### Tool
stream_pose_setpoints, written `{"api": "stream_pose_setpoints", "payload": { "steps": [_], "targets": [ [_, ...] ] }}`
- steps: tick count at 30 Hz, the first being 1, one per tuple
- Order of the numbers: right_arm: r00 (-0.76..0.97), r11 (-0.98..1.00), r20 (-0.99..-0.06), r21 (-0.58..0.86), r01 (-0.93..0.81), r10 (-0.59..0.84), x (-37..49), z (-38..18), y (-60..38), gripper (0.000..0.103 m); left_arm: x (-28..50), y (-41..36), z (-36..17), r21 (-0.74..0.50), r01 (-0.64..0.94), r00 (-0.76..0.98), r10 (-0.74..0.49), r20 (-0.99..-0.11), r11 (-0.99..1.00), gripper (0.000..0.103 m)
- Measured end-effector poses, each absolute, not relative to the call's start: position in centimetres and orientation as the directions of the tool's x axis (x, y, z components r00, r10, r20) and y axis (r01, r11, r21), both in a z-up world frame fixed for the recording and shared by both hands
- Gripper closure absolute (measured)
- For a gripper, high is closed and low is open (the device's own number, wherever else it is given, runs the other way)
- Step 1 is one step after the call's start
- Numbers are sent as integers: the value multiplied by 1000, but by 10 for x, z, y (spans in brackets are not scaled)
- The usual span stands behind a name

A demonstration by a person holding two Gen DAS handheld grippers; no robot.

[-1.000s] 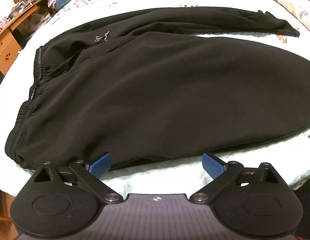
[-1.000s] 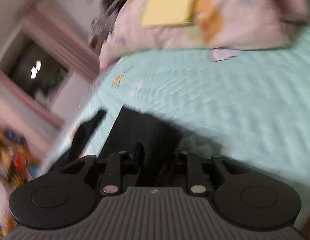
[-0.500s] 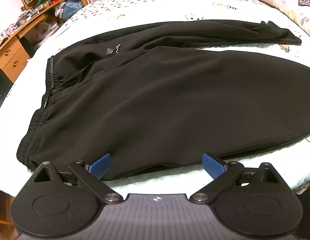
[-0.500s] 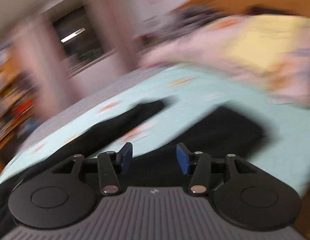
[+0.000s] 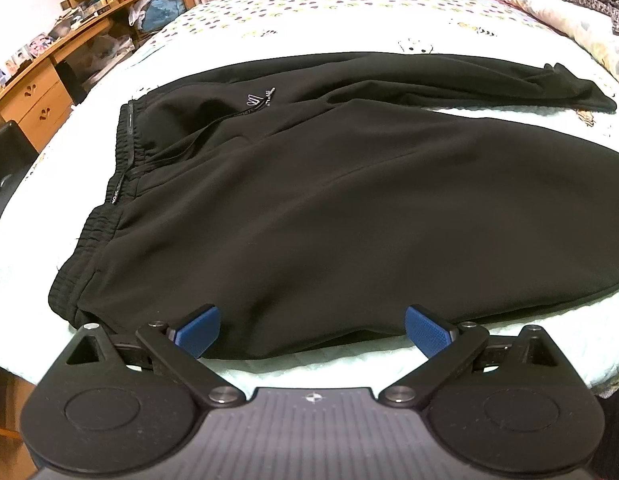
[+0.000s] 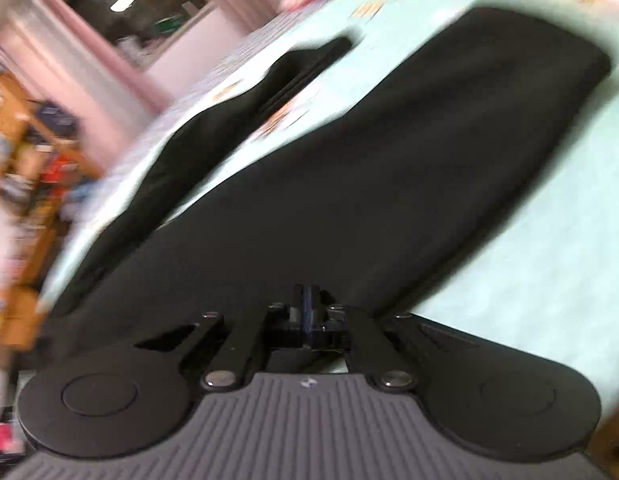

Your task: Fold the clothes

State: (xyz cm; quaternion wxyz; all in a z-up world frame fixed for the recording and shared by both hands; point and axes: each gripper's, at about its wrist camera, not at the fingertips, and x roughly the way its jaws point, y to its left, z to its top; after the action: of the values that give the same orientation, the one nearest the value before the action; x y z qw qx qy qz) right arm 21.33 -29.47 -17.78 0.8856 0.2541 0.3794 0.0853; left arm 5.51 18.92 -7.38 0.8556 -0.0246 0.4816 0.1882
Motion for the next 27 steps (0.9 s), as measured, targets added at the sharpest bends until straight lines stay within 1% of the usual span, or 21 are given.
{"api": "stream_pose_setpoints", "payload": {
  "steps": [1,4,5,6,8,9,11,13,14,16,18,19,21,22,24,25,26,27],
  "targets": [
    [709,879,-644,472,71,289,210,-172,-297,98,55,190,-75,138,-346,466,298,-833,928,3],
    [722,907,-648,416,67,243,194,-154,-285,86,54,191,-77,135,-343,466,294,-835,930,3],
    [728,911,-632,412,25,266,186,-149,-273,82,54,191,-78,134,-342,466,292,-835,930,3],
    [728,913,-618,408,-28,298,180,-145,-261,80,54,192,-79,133,-342,466,291,-836,930,3],
    [707,905,-595,394,-158,383,168,-138,-227,69,53,194,-79,129,-345,466,289,-837,930,3],
    [683,891,-588,392,-229,434,163,-137,-208,66,52,195,-79,127,-346,467,288,-836,930,3],
    [624,852,-584,417,-317,519,159,-137,-183,59,50,199,-78,121,-353,469,287,-835,928,3],
    [566,814,-591,486,-319,575,158,-142,-168,53,47,205,-77,104,-364,473,280,-835,926,2],
    [551,807,-600,515,-289,581,160,-148,-168,53,46,209,-77,85,-371,474,267,-839,925,1],
    [558,818,-625,541,-194,546,164,-162,-181,54,42,221,-79,29,-394,471,229,-852,919,1],
    [573,753,-578,649,-109,581,162,-170,-208,55,38,237,-84,-6,-443,451,217,-865,896,1],
    [585,741,-576,668,-64,570,160,-171,-219,54,37,245,-88,-16,-468,440,218,-871,883,1],
    [619,769,-596,639,-20,511,153,-164,-230,54,34,258,-94,-27,-509,420,221,-880,860,1],
    [635,774,-583,632,-38,507,147,-157,-233,52,32,263,-98,-33,-528,411,221,-884,849,1],
    [666,784,-555,616,-74,499,135,-144,-239,44,31,274,-105,-66,-560,395,196,-897,826,1],
    [670,777,-533,620,-107,517,130,-143,-238,38,30,279,-109,-94,-572,389,168,-906,815,1],
    [662,771,-526,623,-128,535,127,-145,-234,34,30,284,-113,-122,-582,384,140,-913,804,1],
    [644,769,-535,626,-132,547,129,-152,-229,33,29,288,-116,-150,-588,384,111,-916,795,1]
  ]
}}
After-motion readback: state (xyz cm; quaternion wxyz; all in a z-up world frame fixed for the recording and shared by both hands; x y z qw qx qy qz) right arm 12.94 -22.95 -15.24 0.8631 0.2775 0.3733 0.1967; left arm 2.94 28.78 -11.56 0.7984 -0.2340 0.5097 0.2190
